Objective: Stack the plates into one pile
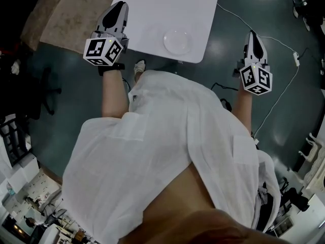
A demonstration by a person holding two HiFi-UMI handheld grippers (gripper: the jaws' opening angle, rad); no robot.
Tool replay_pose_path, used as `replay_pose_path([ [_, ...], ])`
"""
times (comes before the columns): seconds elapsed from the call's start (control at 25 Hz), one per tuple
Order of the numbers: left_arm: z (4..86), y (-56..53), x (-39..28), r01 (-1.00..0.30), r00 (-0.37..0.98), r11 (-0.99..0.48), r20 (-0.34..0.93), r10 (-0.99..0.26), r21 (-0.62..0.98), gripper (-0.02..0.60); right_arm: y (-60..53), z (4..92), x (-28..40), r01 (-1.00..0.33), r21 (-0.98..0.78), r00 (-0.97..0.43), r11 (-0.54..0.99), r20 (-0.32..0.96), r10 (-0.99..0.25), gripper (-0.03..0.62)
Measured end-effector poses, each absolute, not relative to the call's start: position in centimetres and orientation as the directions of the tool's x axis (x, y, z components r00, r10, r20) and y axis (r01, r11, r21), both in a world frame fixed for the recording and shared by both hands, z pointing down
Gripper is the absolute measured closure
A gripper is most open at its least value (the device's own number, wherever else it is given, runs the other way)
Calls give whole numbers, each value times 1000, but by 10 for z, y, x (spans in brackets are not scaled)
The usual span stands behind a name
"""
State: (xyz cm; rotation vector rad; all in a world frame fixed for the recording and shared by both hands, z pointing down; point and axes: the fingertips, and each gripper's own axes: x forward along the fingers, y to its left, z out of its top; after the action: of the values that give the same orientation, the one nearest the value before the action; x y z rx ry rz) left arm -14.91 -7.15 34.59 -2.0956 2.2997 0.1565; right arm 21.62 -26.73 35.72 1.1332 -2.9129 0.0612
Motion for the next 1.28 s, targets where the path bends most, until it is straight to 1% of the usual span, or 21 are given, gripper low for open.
replay_pose_path([
  [0.36, 339, -70, -148, -993, -100, 92, -120, -988, 76, 545, -265, 349, 218, -672, -37, -740, 739, 6, -673, 568],
  [1.28, 342, -75, -138, -996, -66, 57, -120, -991, 72, 545, -261, 347, 217, -673, -8, -740, 740, 8, -673, 568],
])
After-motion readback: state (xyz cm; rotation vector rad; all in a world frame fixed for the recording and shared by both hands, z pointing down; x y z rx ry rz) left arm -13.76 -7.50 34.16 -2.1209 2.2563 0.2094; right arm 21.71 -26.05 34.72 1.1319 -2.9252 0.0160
